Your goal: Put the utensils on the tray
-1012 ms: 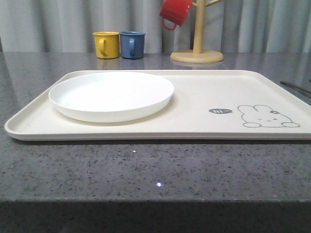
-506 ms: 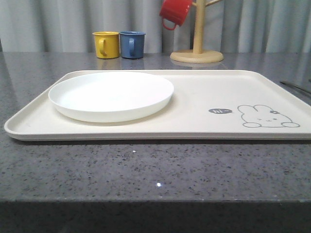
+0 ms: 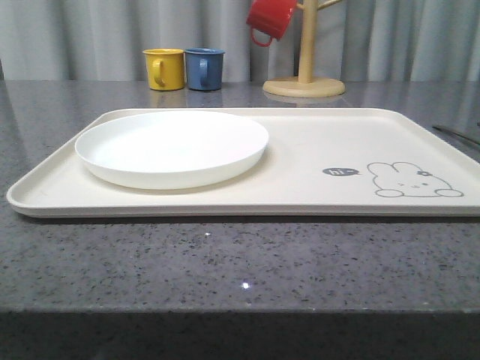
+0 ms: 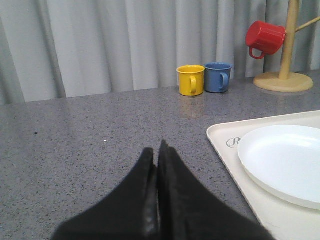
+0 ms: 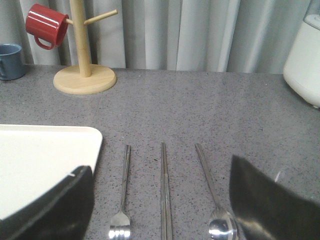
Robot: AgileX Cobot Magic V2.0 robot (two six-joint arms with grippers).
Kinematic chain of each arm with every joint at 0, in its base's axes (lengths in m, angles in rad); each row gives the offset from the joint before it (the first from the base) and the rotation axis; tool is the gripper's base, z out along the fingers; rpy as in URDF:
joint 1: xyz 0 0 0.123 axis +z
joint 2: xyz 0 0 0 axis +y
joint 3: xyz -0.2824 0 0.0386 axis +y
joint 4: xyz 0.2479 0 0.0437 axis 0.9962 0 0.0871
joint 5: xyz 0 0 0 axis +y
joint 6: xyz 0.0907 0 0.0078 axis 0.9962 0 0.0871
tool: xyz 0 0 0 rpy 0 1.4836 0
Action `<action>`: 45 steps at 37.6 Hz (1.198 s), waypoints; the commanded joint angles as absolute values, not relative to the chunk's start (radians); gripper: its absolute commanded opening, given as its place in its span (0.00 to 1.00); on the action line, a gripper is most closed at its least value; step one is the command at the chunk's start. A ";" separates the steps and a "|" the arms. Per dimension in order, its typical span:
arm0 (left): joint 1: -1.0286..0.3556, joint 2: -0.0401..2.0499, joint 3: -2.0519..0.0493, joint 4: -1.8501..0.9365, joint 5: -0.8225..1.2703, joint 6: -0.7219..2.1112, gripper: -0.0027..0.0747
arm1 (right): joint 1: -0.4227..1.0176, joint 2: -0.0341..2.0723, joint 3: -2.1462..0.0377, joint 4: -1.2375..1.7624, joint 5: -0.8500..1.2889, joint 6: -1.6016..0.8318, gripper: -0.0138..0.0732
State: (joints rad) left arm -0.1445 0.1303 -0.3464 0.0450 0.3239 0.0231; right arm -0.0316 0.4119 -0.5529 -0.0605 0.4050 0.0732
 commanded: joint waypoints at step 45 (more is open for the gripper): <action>-0.145 0.139 -0.372 0.037 0.239 0.014 0.01 | 0.091 1.536 -1.288 -0.040 0.985 0.060 0.57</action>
